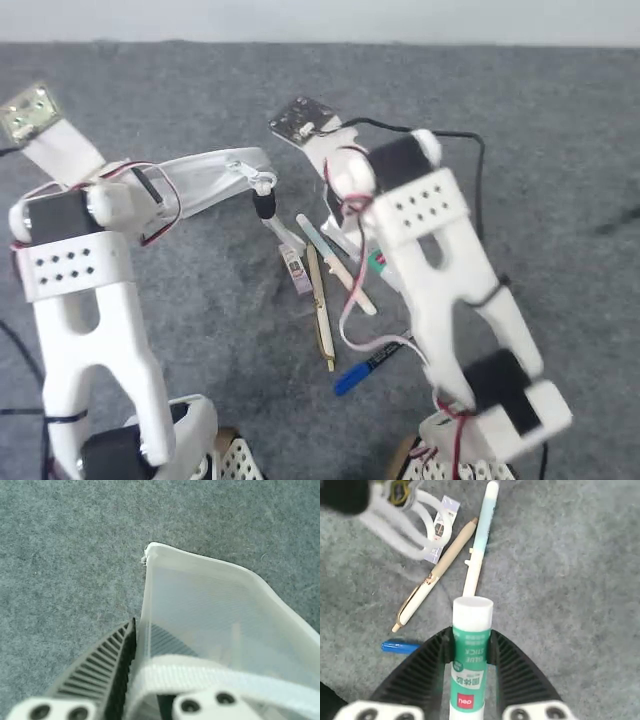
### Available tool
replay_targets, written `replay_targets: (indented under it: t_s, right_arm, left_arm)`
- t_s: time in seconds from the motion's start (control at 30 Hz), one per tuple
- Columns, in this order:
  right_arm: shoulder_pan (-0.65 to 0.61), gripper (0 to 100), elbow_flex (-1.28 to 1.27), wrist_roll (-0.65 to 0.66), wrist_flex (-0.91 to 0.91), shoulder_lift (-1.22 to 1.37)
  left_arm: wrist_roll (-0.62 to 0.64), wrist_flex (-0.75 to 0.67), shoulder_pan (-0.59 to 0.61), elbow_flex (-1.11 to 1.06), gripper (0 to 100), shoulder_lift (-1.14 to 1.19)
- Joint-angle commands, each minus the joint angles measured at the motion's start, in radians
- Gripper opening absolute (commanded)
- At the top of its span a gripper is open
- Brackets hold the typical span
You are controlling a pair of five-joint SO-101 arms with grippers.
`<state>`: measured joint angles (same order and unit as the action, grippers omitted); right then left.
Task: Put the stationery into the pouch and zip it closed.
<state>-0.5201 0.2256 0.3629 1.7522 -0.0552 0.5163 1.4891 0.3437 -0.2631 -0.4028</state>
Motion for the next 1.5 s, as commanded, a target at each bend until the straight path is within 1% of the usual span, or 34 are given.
replay_targets:
  t_s: [0.0,0.1,0.3,0.47,0.8,0.97,1.1,1.33,1.47]
  right_arm:
    - [-0.007,0.7,-0.018,0.011,0.016,-0.143]
    - [-0.012,0.7,-0.043,0.008,0.004,-0.189]
    - [-0.127,0.7,-0.058,0.005,0.008,-0.277]
    - [-0.180,0.7,-0.058,0.005,-0.008,-0.363]
    - [-0.183,0.7,-0.058,0.005,-0.277,-0.483]
    - [-0.188,0.7,-0.058,0.005,-0.357,-0.484]
    - [-0.245,0.7,-0.058,-0.003,-0.443,-0.484]
    - [-0.306,0.7,-0.060,-0.141,-0.690,-0.478]
    - [-0.335,0.7,-0.060,-0.204,-0.786,-0.478]
  left_arm:
    - [0.003,-0.026,0.011,-0.013,1,0.009]
    - [0.003,-0.026,0.011,-0.013,1,0.009]
    - [0.005,-0.026,0.011,-0.013,1,0.009]
    - [0.005,-0.026,0.011,-0.013,1,0.009]
    - [0.005,-0.026,0.011,-0.013,1,0.009]
    - [0.005,-0.028,0.011,-0.013,1,0.009]
    - [0.005,-0.028,0.011,-0.013,1,0.009]
    - [0.006,-0.028,0.011,-0.013,1,0.009]
    - [0.006,-0.028,0.011,-0.013,1,0.009]
